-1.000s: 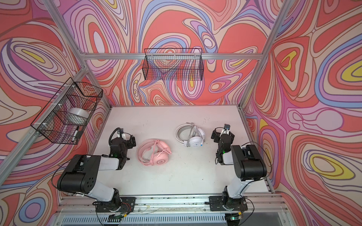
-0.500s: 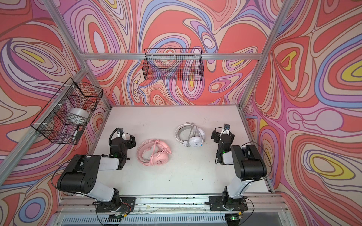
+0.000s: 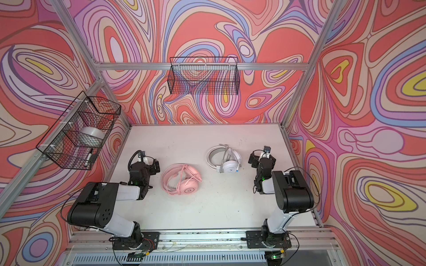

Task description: Wrap the headphones

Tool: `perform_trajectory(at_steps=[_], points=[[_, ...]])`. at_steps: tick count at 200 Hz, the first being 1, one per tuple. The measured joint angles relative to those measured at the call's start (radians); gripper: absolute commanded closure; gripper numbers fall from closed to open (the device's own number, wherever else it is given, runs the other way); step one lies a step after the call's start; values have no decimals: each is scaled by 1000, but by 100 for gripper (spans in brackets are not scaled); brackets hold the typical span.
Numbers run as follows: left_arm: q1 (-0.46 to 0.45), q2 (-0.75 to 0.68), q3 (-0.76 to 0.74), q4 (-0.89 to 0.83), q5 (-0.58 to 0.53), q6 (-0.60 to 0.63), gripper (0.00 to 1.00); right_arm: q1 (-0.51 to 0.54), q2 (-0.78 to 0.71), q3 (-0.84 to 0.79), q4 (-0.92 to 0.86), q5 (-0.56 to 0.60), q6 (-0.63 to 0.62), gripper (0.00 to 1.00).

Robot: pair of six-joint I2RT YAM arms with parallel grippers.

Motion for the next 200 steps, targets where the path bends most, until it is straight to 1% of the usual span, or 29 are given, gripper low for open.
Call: perform_trajectory(at_steps=[53, 57, 61, 67, 71, 76, 82, 87, 92, 96, 102, 109, 120, 124, 125, 126, 127, 128, 129, 130, 131, 133, 136, 147, 151, 154, 155, 159, 200], points=[[0, 0, 0, 0, 0, 0, 0, 0, 0, 0, 0, 0, 0, 1], [0, 0, 0, 0, 0, 0, 2, 0, 0, 0, 0, 0, 0, 2], [0, 0, 0, 0, 0, 0, 8, 0, 0, 0, 0, 0, 0, 4], [0, 0, 0, 0, 0, -2, 21, 0, 0, 0, 0, 0, 0, 10], [0, 0, 0, 0, 0, -1, 31, 0, 0, 0, 0, -2, -2, 15], [0, 0, 0, 0, 0, -5, 47, 0, 0, 0, 0, -3, -3, 23], [0, 0, 0, 0, 0, -3, 69, 0, 0, 0, -2, -4, -10, 36], [0, 0, 0, 0, 0, -3, 84, 0, 0, 0, -2, -3, -10, 48], [0, 0, 0, 0, 0, -3, 95, 0, 0, 0, -3, -5, -5, 64], [0, 0, 0, 0, 0, -3, 100, 0, 0, 0, -3, -8, -8, 75], [0, 0, 0, 0, 1, -4, 100, 0, 0, 0, -4, -6, -7, 85], [0, 0, 0, 0, 1, -4, 100, 0, 0, 0, -4, -6, -8, 91], [0, 0, 0, 0, 2, -2, 100, 0, 0, 0, -5, -7, -6, 92], [0, 0, 0, 0, 1, -3, 100, 0, 0, 0, -5, -7, -6, 90], [0, 0, 0, 0, 2, -3, 100, 0, 0, 0, -5, -7, -6, 82], [0, 0, 0, 0, 2, -3, 100, 0, 0, 0, -6, -7, -7, 78], [0, 0, 0, 0, 2, -2, 100, 0, 0, 0, -6, -6, -6, 45], [0, 0, 0, 0, 1, -1, 100, 0, 0, 0, -6, -6, -6, 29], [0, 0, 0, 0, 1, -2, 100, 0, 0, 0, -6, -7, -7, 16], [0, 0, 0, 0, 1, -3, 100, 0, 0, 0, -6, -7, -7, 9], [0, 0, 0, 0, 1, -3, 98, 0, 0, 0, -6, -7, -7, 5], [0, 0, 0, 0, 1, -3, 92, 0, 0, 0, -7, -6, -7, 2], [0, 0, 0, 0, 2, -3, 85, 0, 0, 0, -7, -7, -1, 2], [0, 0, 0, 0, 2, -3, 40, 0, 0, 0, -8, -7, -6, 1], [0, 0, 0, 0, 3, -1, 23, 0, 0, 0, -8, -6, -6, 1], [0, 0, 0, 0, 3, -2, 5, 0, 0, 0, -8, -6, -7, 1], [0, 0, 0, 0, 3, -2, 3, 0, 0, 0, -8, -7, -7, 1], [0, 0, 0, 0, 3, -2, 0, 0, 0, 0, -8, -6, -7, 2], [0, 0, 0, 0, 4, -4, 0, 0, 0, 0, -8, -7, -10, 1]])
